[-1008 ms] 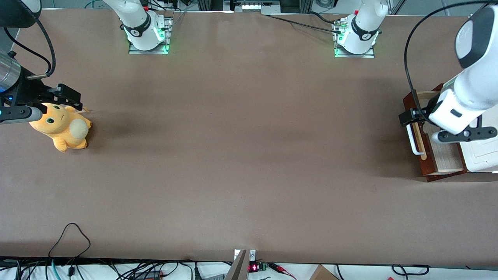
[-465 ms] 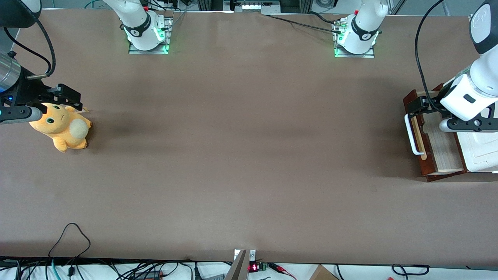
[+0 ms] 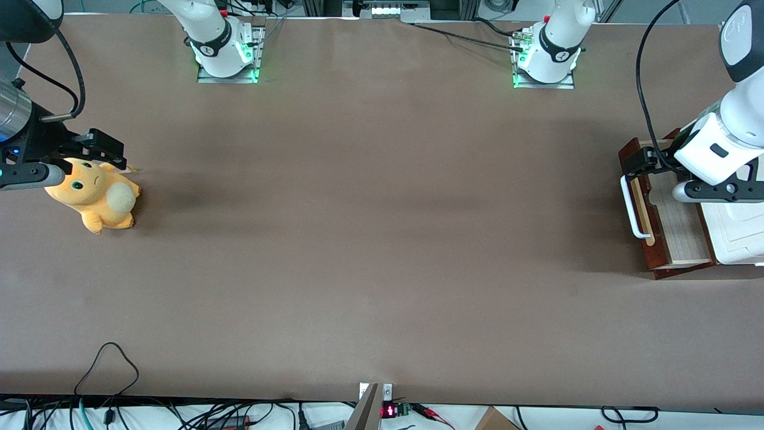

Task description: Open lower drawer with left arm only

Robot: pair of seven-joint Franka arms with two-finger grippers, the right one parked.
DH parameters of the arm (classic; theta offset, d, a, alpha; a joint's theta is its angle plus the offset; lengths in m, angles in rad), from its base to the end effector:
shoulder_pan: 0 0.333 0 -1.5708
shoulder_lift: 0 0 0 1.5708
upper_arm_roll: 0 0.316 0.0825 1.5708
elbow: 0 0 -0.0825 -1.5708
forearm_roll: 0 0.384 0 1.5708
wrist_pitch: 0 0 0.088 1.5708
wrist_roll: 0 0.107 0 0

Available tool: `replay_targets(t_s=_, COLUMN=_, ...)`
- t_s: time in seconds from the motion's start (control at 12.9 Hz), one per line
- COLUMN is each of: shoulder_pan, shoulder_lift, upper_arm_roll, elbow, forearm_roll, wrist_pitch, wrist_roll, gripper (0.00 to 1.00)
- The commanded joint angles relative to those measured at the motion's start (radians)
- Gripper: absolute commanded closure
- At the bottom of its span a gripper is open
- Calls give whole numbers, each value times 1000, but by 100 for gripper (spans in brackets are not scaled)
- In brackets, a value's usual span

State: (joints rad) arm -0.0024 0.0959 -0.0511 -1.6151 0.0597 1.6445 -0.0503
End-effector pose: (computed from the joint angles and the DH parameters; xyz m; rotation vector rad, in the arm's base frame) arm 0.5844 -0.0241 0.5553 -3.0822 0.0146 0.0978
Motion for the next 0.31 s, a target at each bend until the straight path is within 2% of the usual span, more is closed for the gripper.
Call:
replay_targets(t_s=0.0, shoulder_pan=-7, shoulder_lift=-24, upper_arm_roll=13, elbow=-12, forearm_roll=-23, wrist_pitch=4, wrist_roll=30, gripper=0)
replay_targets(t_s=0.23, shoulder_pan=-8, shoulder_lift=-22, upper_arm_roll=13, elbow=-9, forearm_roll=-20, wrist_pitch=4, wrist_roll=29, gripper=0)
